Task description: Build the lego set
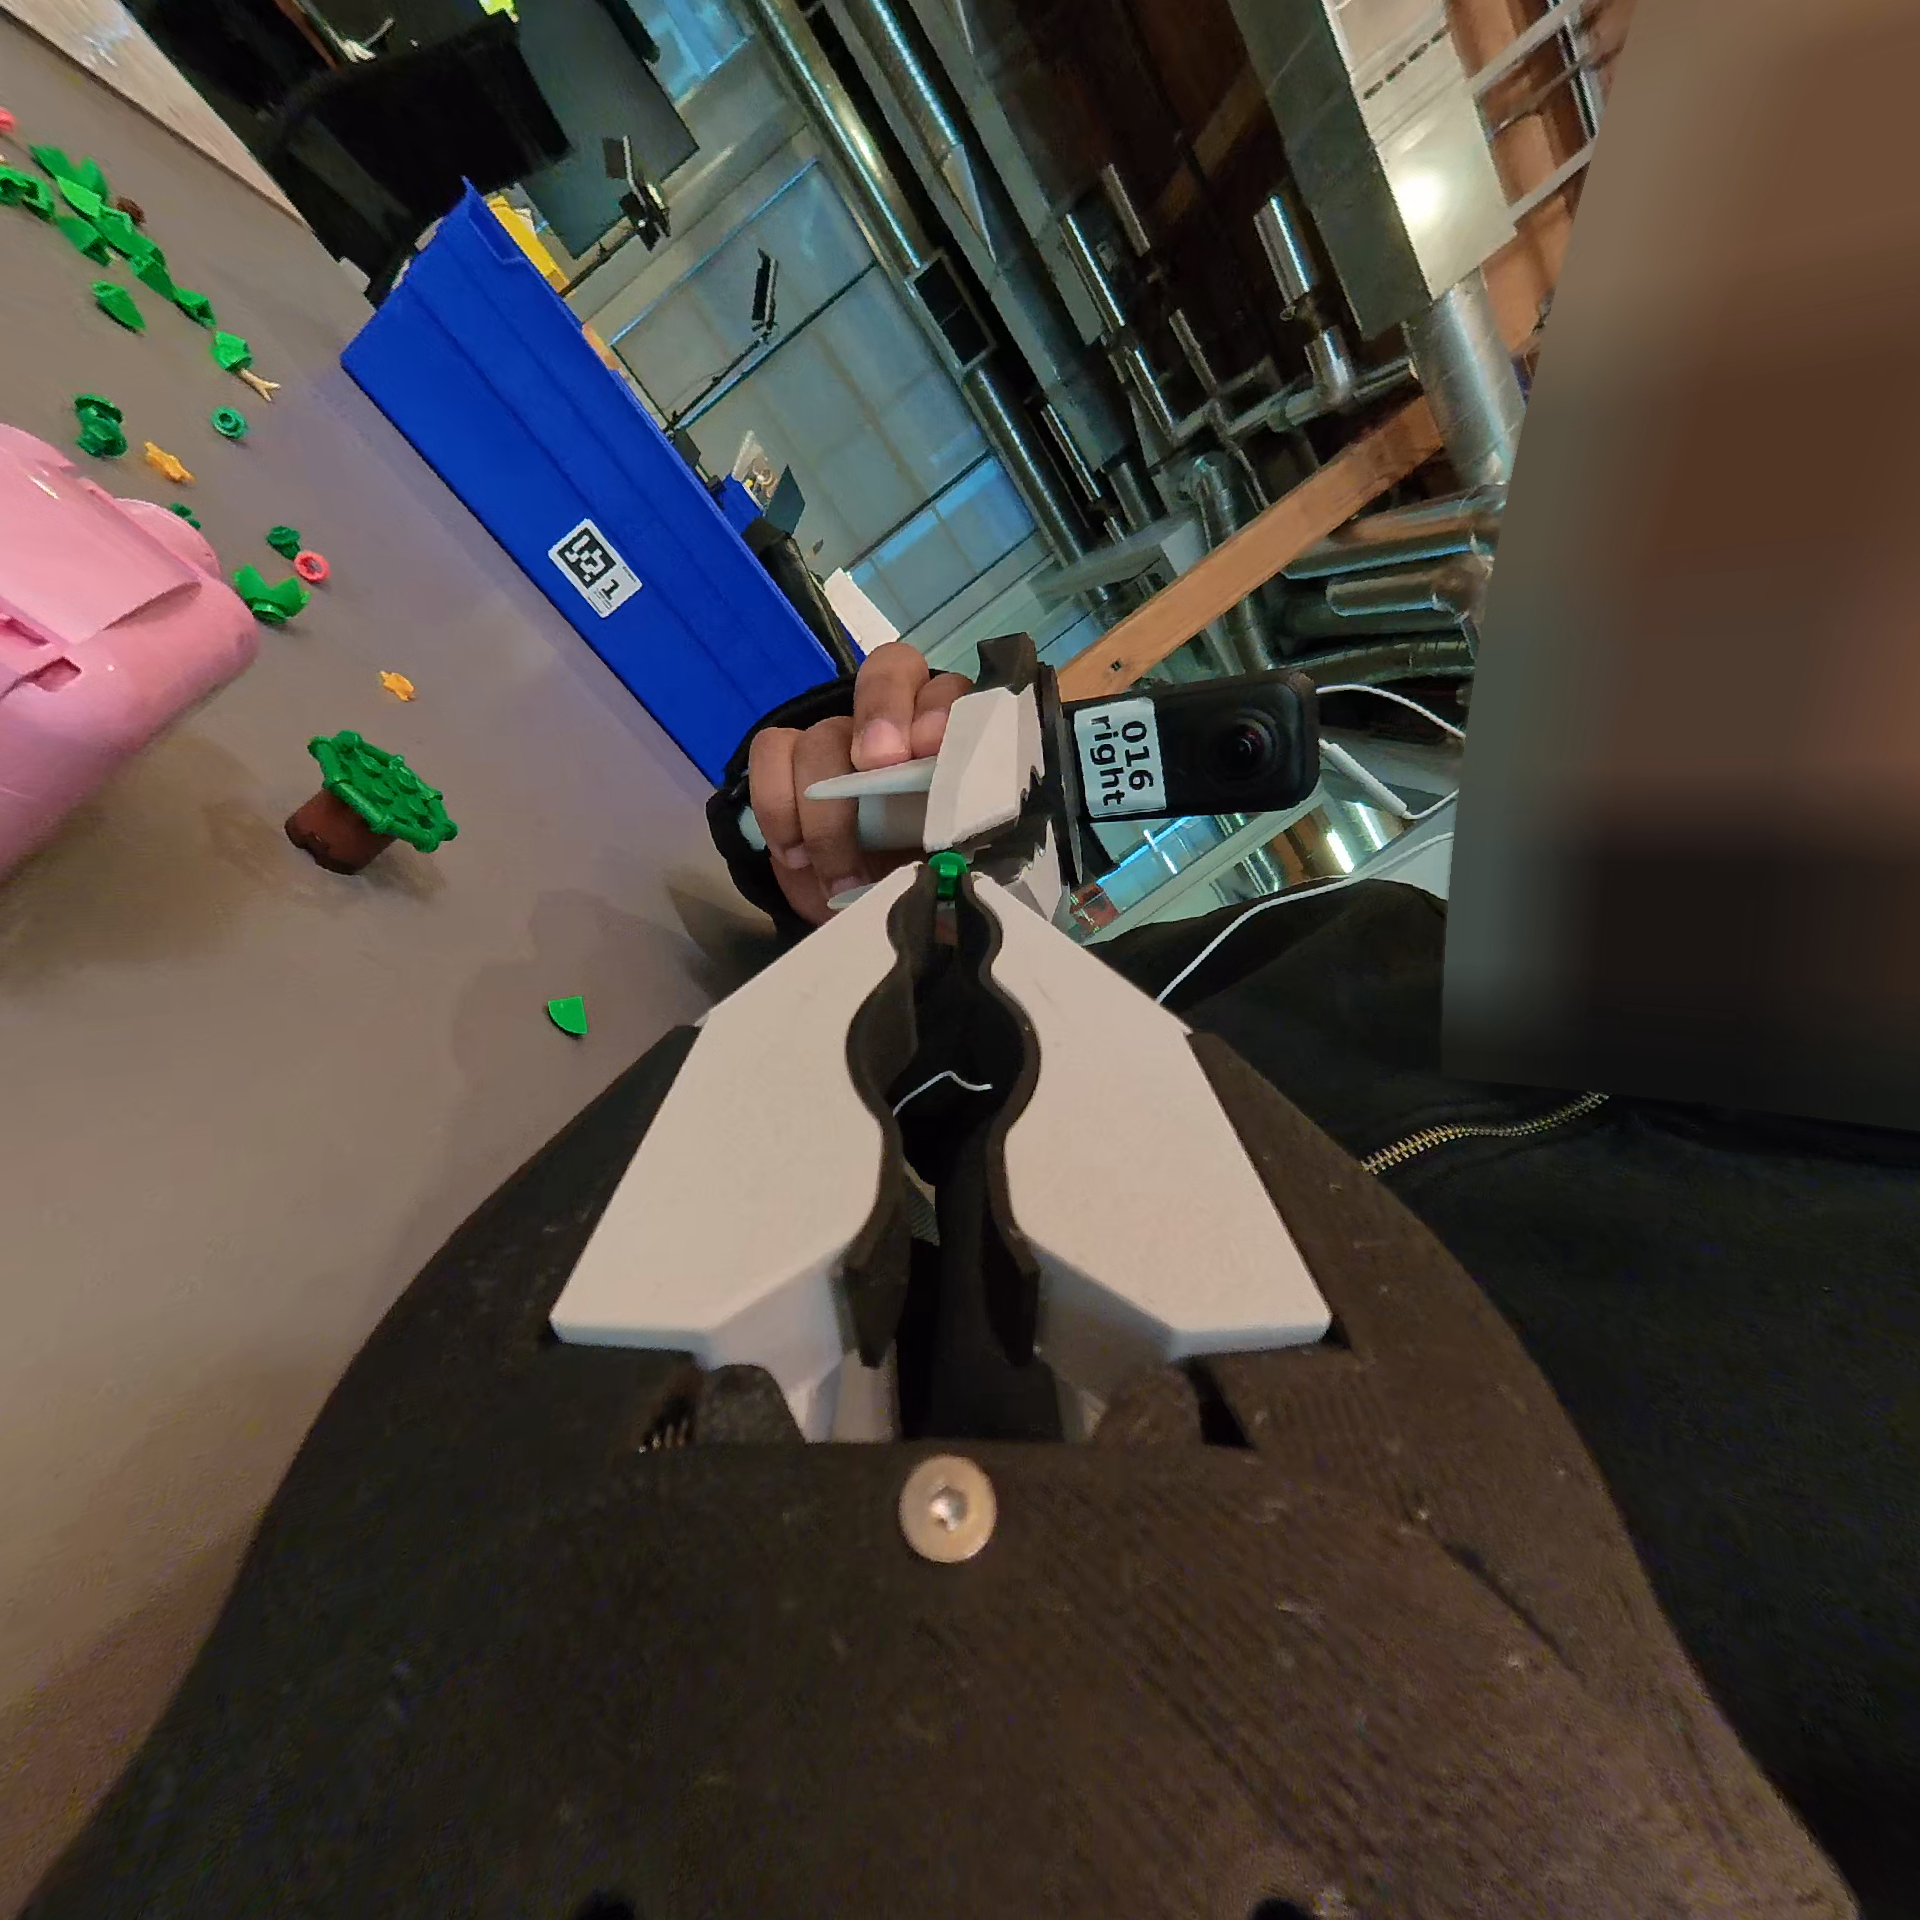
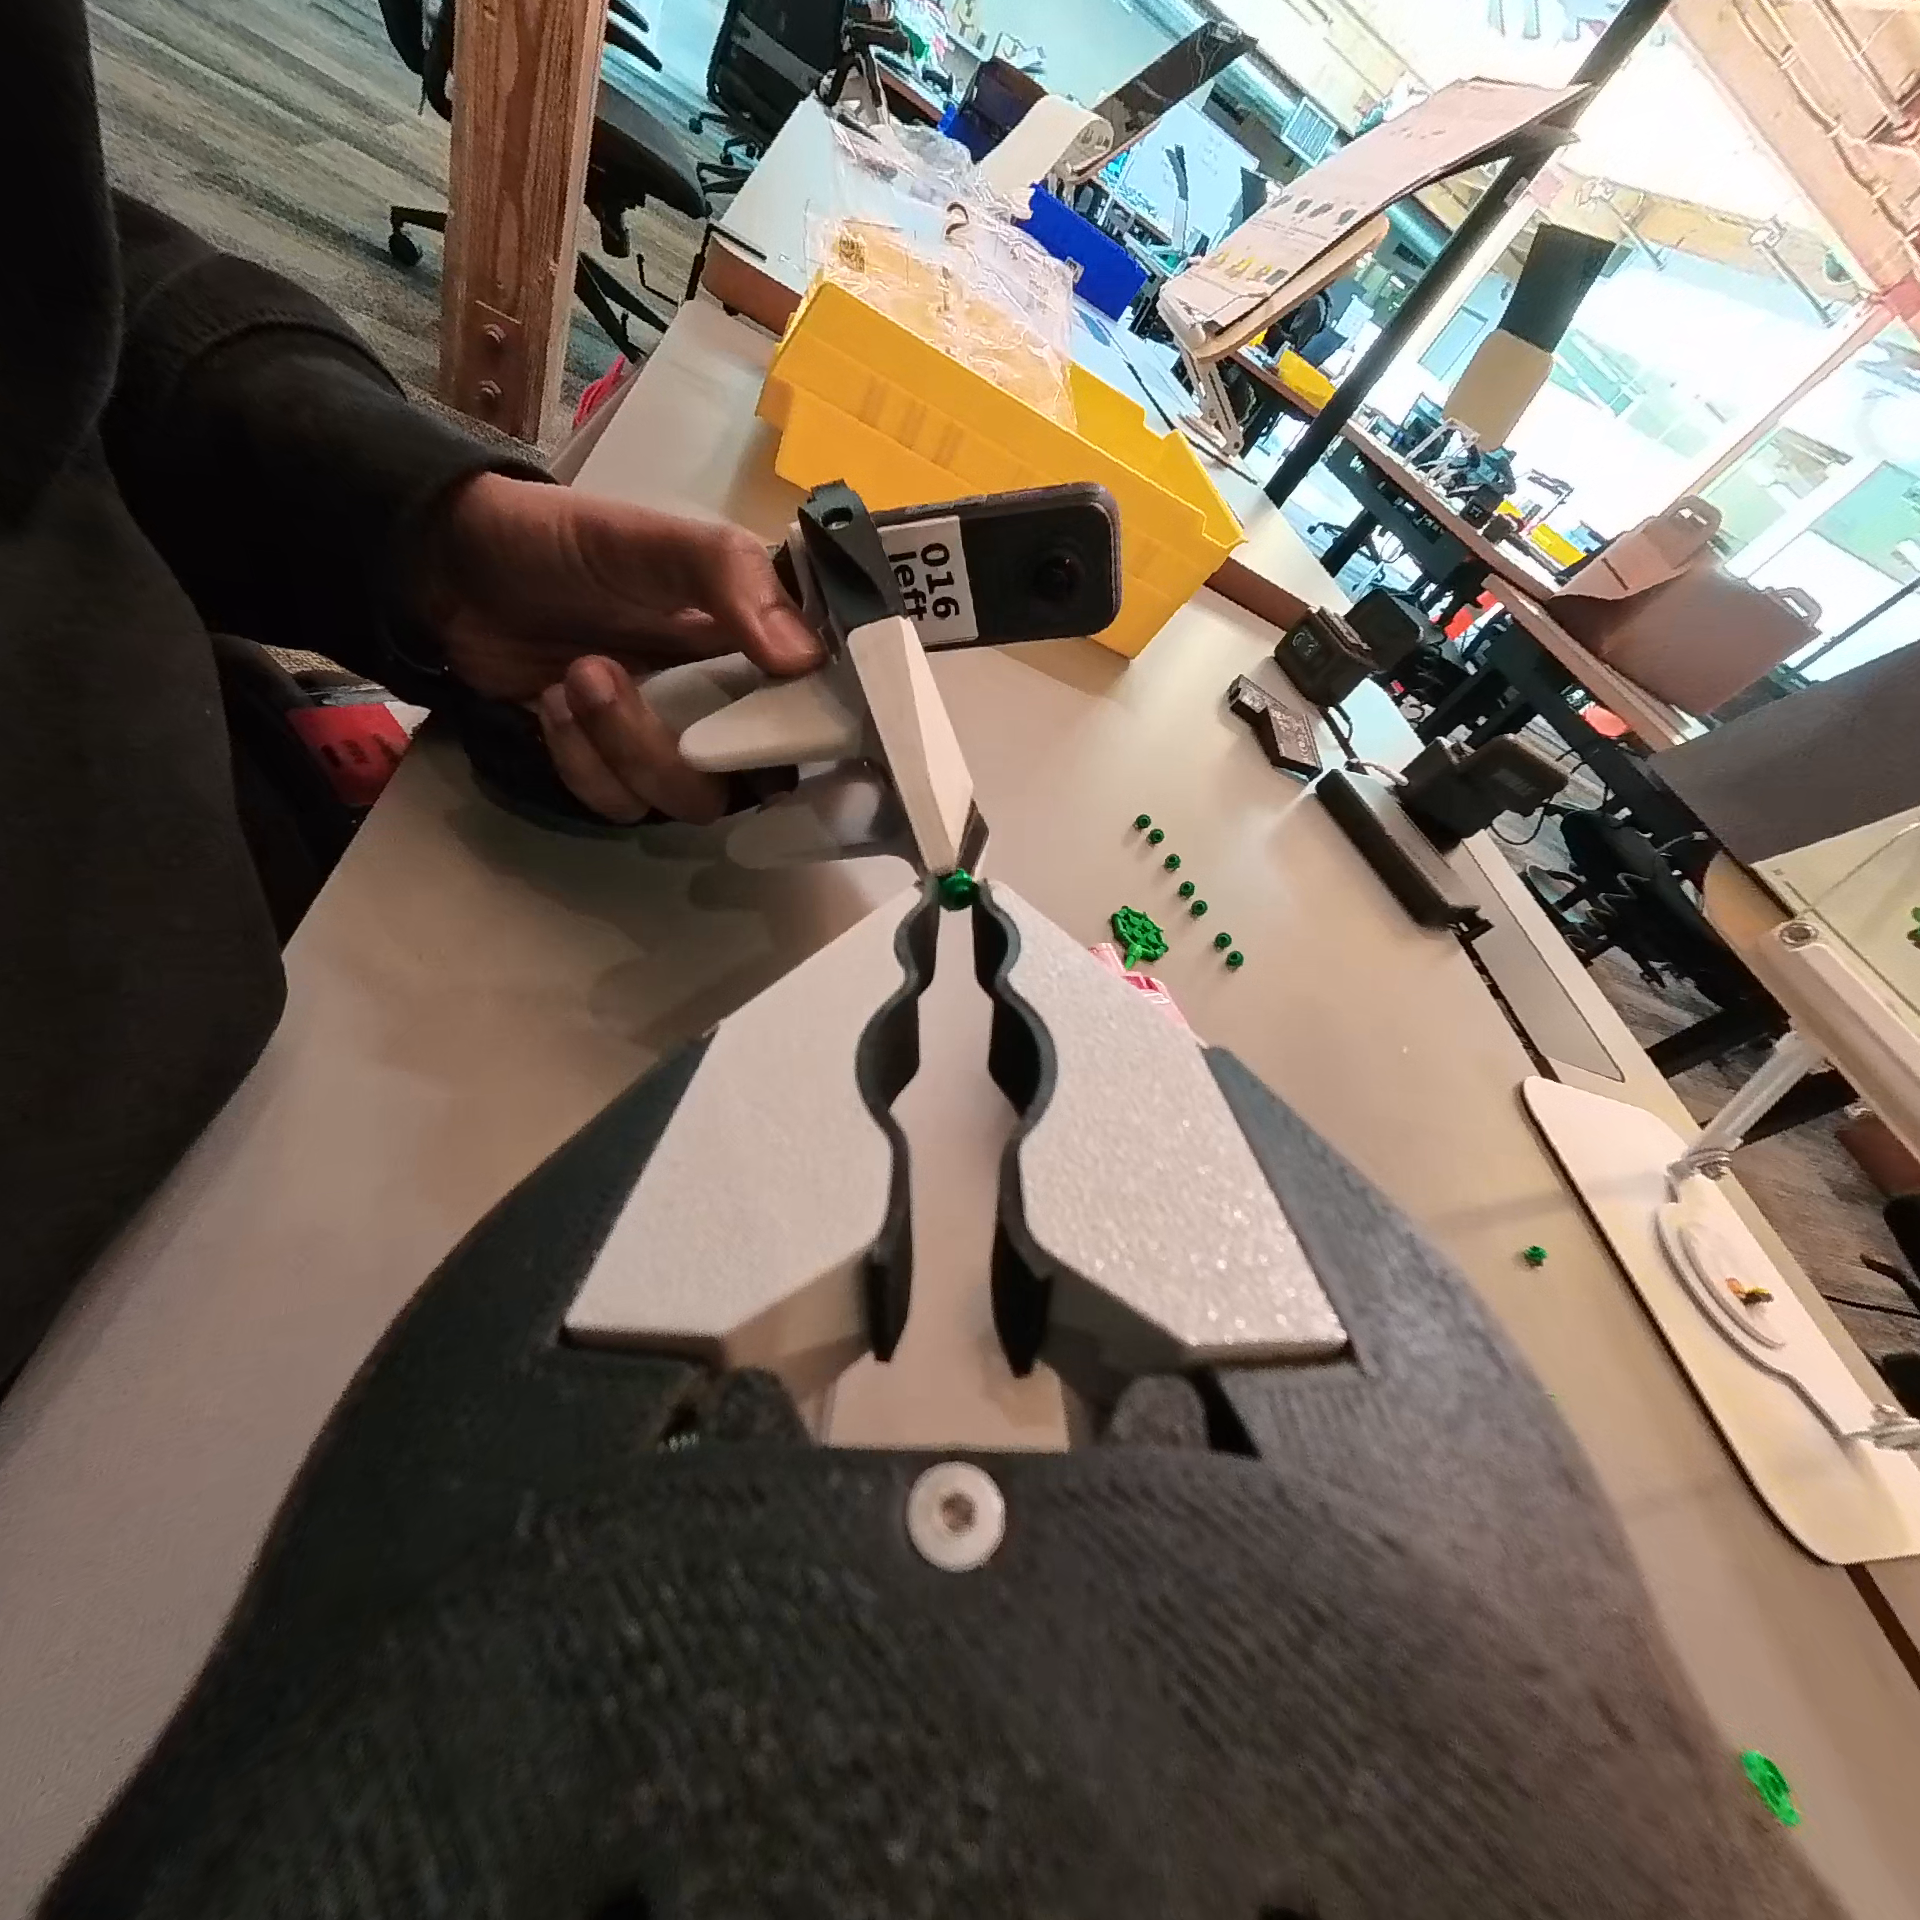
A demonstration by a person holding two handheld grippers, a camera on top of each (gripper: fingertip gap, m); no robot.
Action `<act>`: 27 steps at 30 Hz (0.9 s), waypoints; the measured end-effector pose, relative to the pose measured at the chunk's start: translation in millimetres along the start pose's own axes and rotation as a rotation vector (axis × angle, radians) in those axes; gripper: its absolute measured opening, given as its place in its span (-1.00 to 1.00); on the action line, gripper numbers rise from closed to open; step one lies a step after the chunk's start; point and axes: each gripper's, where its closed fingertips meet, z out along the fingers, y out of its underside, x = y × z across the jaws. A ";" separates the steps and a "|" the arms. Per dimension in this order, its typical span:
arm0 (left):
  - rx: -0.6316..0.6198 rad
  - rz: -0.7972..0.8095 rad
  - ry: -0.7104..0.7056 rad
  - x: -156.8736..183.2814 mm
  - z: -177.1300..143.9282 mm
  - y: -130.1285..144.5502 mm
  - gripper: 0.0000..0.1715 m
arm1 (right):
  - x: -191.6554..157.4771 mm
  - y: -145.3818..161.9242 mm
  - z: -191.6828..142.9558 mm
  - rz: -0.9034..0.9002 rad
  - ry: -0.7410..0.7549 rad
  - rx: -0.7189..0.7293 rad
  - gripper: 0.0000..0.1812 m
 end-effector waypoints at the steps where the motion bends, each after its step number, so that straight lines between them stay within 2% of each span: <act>1: 0.000 0.002 -0.003 -0.3 0.0 0.0 -1.00 | -0.1 0.3 0.1 -0.003 0.001 -0.002 -0.95; 18: 0.001 0.036 -0.018 -1.7 -0.1 -0.1 -1.00 | 0.5 0.4 1.6 0.001 0.008 -0.001 -0.95; 23: 0.040 0.056 -0.007 1.6 -3.2 -8.3 -1.00 | 8.6 -0.7 -1.4 0.106 0.000 0.042 -0.81; 27: 0.068 0.084 -0.013 5.0 -8.1 -20.3 -1.00 | 29.8 3.6 -10.6 0.235 0.034 0.079 -0.75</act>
